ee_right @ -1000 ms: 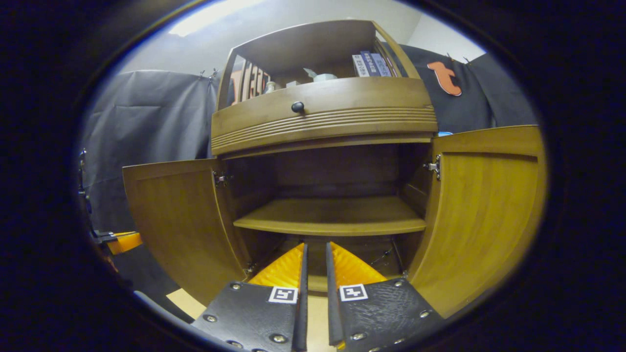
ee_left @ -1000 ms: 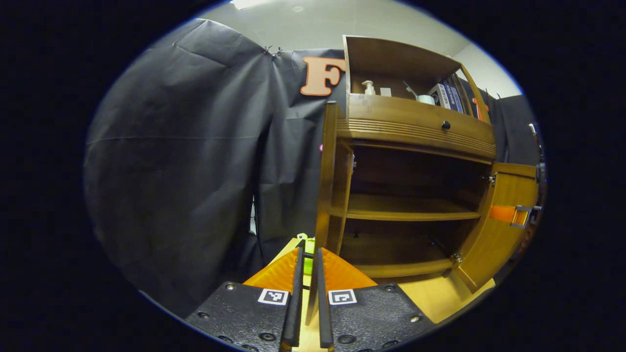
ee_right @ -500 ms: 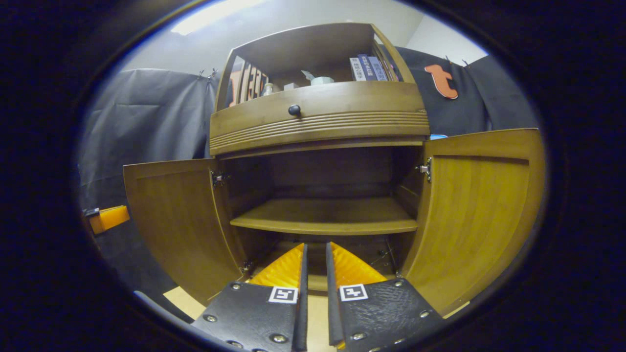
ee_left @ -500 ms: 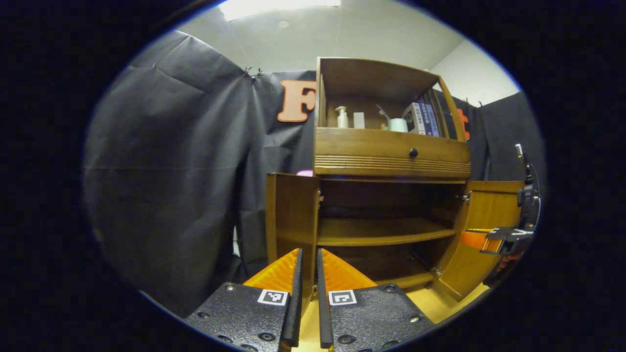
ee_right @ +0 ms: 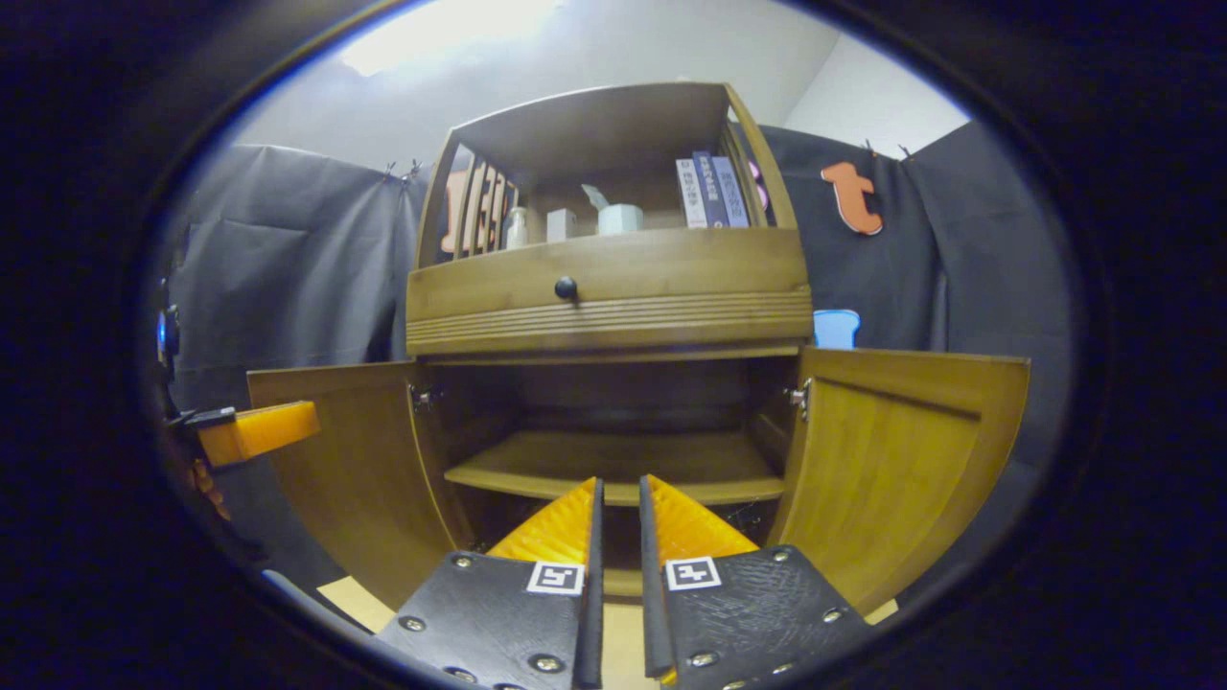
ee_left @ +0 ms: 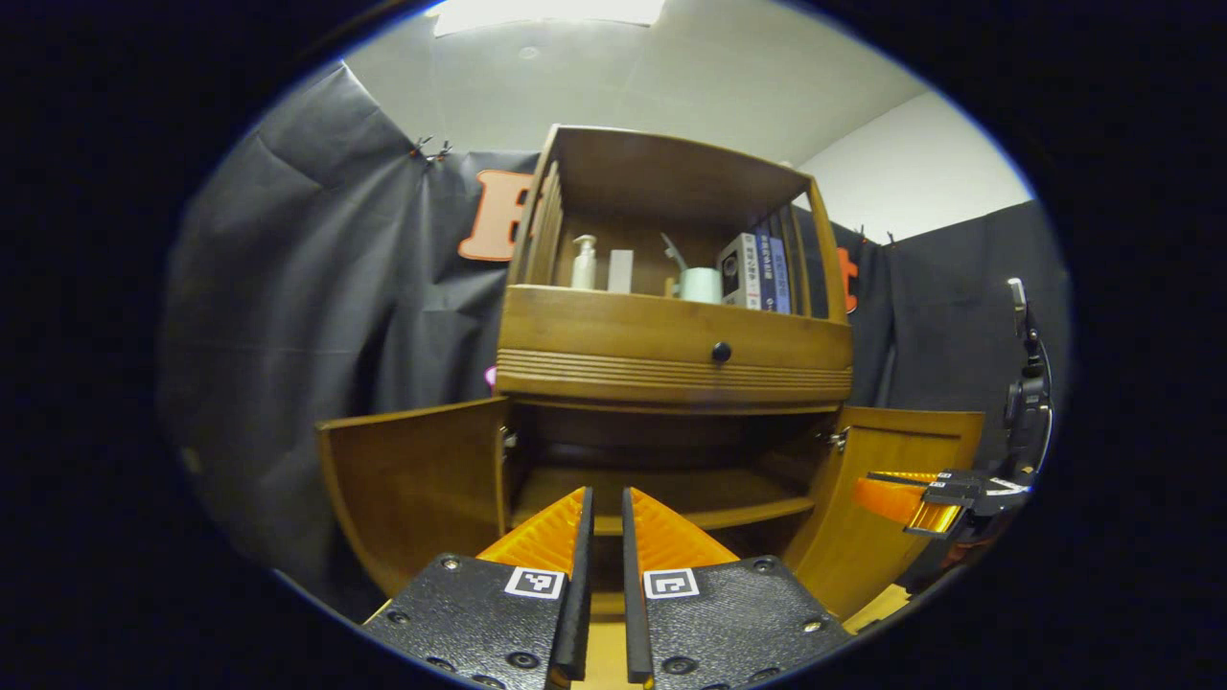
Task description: Open the right door of the double-door shoe cabinet with the right hand, and open the left door with the left hand.
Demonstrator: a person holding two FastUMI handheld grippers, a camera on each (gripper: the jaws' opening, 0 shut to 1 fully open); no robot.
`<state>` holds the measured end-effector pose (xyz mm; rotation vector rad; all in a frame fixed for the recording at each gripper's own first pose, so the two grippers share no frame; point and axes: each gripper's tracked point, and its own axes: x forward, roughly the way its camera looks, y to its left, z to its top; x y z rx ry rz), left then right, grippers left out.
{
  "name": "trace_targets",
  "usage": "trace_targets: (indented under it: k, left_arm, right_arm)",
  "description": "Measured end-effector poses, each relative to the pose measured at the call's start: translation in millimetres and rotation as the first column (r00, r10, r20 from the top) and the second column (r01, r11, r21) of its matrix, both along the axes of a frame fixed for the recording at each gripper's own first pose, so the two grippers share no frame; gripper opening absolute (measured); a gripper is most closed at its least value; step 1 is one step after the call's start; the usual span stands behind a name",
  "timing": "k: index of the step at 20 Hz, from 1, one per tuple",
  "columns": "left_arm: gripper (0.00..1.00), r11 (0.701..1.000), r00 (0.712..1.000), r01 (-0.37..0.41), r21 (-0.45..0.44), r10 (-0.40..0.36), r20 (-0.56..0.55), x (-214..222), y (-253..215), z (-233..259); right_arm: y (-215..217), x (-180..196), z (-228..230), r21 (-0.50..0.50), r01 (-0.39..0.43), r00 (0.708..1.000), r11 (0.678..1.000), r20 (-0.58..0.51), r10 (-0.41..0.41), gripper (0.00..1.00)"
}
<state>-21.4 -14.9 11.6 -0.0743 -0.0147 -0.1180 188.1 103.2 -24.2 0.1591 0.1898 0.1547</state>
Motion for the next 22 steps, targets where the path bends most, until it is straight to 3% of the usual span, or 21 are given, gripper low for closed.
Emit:
trace_targets:
  k: [4,6,7,8,10,12,13,14,15,16,18,22]
  left_arm:
    - [0.11,0.996,0.996,0.084,-0.018,-0.084,0.022,15,-37,26]
    - [0.16,0.993,0.993,0.115,-0.021,-0.114,0.034,19,-53,36]
    - [0.16,0.992,0.992,0.123,-0.019,-0.122,0.041,19,-58,40]
    - [0.08,0.992,0.991,0.125,-0.014,-0.124,0.047,20,-63,44]
    - [0.16,0.992,0.990,0.122,0.002,-0.122,0.063,21,-71,51]
    - [0.08,0.992,0.989,0.126,0.012,-0.126,0.078,21,-80,56]
    - [0.14,0.993,0.990,0.116,0.015,-0.117,0.083,21,-80,56]
    - [0.21,0.992,0.988,0.129,0.016,-0.130,0.087,20,-86,58]
    - [0.27,0.991,0.987,0.131,0.015,-0.132,0.091,20,-88,59]
    - [0.32,0.991,0.986,0.133,0.018,-0.134,0.096,18,-90,60]
    - [0.47,0.993,0.987,0.118,0.017,-0.119,0.109,19,-89,64]
    - [0.84,0.995,0.989,0.095,-0.008,-0.093,0.117,16,-84,65]
  right_arm:
    - [-9,2,39,-0.019,0.030,0.998,0.999,0.048,-0.029,0.17]
    - [-11,1,55,-0.017,0.040,0.997,0.999,0.064,-0.039,0.17]
    - [-11,0,63,-0.012,0.044,0.996,0.999,0.077,-0.043,0.17]
    - [-12,0,69,-0.010,0.050,0.995,0.999,0.088,-0.049,0.17]
    - [-13,-2,77,-0.011,0.062,0.993,0.998,0.097,-0.061,0.17]
    - [-12,-5,81,-0.013,0.072,0.992,0.997,0.104,-0.070,0.17]
    - [-13,-6,84,-0.014,0.076,0.991,0.997,0.108,-0.074,0.24]
    - [-13,-8,85,-0.016,0.082,0.991,0.997,0.111,-0.079,0.17]
    - [-14,-9,87,-0.018,0.088,0.990,0.996,0.116,-0.085,0.17]
    - [-16,-8,88,-0.020,0.101,0.988,0.995,0.121,-0.098,0.24]
    - [-17,-9,93,-0.018,0.103,0.986,0.995,0.132,-0.100,0.22]
    - [-14,-6,98,-0.011,0.087,0.985,0.996,0.148,-0.084,0.84]
